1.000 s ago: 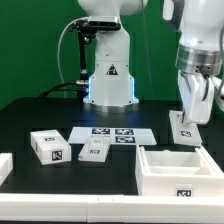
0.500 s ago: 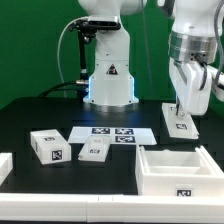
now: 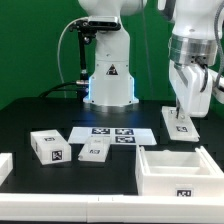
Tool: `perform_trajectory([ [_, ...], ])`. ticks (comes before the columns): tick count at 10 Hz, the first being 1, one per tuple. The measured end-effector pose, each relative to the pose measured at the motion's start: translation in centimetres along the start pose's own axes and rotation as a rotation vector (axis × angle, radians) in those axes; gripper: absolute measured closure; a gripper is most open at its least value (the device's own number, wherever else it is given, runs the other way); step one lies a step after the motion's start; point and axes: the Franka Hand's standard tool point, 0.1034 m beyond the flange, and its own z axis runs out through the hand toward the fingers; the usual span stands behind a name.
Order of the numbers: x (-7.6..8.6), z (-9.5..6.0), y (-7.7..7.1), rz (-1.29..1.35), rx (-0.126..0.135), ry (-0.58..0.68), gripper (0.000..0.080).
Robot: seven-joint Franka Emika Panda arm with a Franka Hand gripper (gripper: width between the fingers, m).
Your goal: Assemble cabinet
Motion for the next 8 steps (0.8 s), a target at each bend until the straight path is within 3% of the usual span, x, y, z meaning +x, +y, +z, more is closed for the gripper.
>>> perform_trajectory([
  [1, -0.2, 0.0, -0.5, -0.007, 0.058, -0.002, 0.0735],
  [2, 0.2, 0.4, -0.2, -0.035, 0.040, 0.005, 0.0735],
  [3, 1.2, 0.5, -0.7, -0.034, 0.005, 0.018, 0.0735],
  [5, 0.8, 0.4, -2.2, -0.056, 0.018, 0.035, 0.0735],
  [6, 0.7, 0.5, -2.2, -0.058, 0.017, 0.034, 0.0735],
  [8, 0.6, 0.6, -2.5, -0.062, 0.053, 0.035, 0.0735],
])
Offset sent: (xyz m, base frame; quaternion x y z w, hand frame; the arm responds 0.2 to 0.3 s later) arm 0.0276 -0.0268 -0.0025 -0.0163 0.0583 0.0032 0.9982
